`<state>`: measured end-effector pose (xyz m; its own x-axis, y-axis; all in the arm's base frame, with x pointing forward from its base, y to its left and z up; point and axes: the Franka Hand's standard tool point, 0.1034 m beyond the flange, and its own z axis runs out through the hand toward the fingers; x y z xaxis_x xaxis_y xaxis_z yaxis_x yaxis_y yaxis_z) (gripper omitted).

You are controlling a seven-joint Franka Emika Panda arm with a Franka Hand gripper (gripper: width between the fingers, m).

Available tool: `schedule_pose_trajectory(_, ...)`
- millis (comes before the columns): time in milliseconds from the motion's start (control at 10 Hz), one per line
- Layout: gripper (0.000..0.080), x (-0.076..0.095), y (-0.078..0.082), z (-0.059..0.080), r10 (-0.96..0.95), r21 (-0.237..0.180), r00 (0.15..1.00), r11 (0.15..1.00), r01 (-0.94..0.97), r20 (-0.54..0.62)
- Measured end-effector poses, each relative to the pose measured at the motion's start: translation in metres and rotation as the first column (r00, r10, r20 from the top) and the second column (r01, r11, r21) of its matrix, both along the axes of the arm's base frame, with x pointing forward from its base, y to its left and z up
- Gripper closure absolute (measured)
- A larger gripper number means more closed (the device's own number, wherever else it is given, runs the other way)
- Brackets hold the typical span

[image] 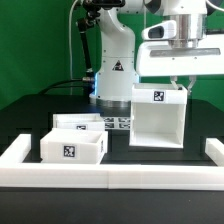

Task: Assemble drawer

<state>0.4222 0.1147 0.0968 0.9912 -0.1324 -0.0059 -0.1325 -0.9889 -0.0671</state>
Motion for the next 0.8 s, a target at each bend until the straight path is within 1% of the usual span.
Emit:
schedule_pose_trajectory(300,0.0762,0.000,0.000,0.000,0.001,0.000,1.000,1.000,-0.001,0.000)
schedule_pose_trajectory(500,0.0762,0.021,-0.003,-0.001,0.009,0.009,1.000,1.000,-0.009,0.015)
schedule_pose_trajectory(800,0.0762,0.061,-0.004,-0.001,0.026,0.025,0.998,0.999,-0.028,0.057)
